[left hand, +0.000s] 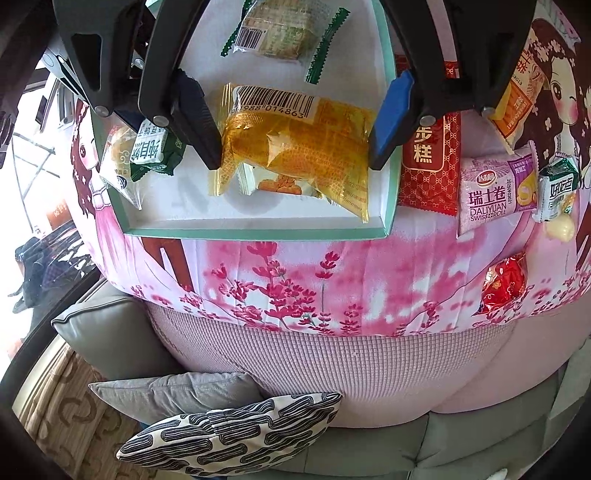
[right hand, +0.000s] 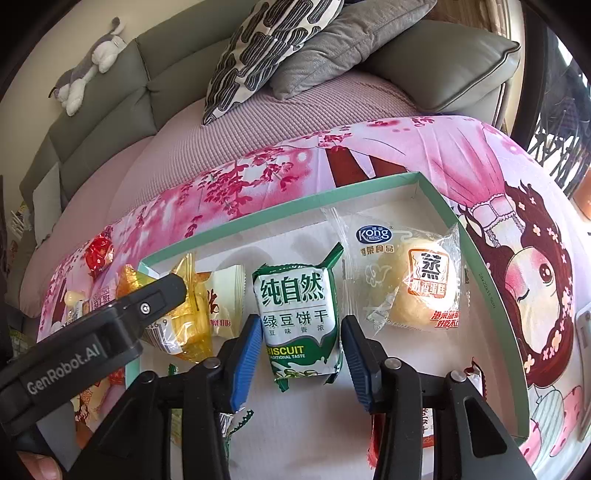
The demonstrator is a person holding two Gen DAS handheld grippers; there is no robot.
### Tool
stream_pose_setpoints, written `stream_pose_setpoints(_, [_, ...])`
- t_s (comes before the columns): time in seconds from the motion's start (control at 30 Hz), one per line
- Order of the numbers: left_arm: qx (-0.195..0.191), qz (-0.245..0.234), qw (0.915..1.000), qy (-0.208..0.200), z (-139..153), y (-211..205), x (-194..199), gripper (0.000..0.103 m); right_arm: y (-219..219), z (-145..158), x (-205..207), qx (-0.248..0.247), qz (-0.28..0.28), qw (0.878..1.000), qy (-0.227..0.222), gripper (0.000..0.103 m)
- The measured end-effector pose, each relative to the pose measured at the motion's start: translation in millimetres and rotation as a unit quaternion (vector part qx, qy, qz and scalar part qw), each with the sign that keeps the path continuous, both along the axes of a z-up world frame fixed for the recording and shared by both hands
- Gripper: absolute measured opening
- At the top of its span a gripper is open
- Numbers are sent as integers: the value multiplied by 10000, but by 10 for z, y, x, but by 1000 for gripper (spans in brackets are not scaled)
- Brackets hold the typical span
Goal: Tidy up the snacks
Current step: 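Lower and open right gripper on biscuit packet while left releases yellow cake, then withdraw both open grippers from the tray toward the remaining snacks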
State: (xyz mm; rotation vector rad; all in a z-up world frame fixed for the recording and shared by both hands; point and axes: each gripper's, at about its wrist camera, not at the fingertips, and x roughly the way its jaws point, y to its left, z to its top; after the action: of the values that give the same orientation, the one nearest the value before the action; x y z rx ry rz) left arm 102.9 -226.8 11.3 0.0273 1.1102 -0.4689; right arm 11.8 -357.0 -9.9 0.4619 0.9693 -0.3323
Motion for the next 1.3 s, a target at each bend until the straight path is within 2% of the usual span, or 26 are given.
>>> stream_pose_setpoints(0.27, [-49,113,9999,-83,73,84,16,89,2,12,-16,21,1,10000,18,66])
stream_pose_setpoints(0.43, [-28,161,9995,-256,163,112,0,98,-3,46,-41,-12,-21,10000,-8,81])
stream_pose_setpoints(0.97, [257,424,9960,-745,455,281,-62,98,63,364,-164,-352,20,9990,-258,85])
stream_pose_setpoints(1.3, [379,520,9949,-783,466,349,-65,98,42,391,-195,-436,-26,9987,-246,85])
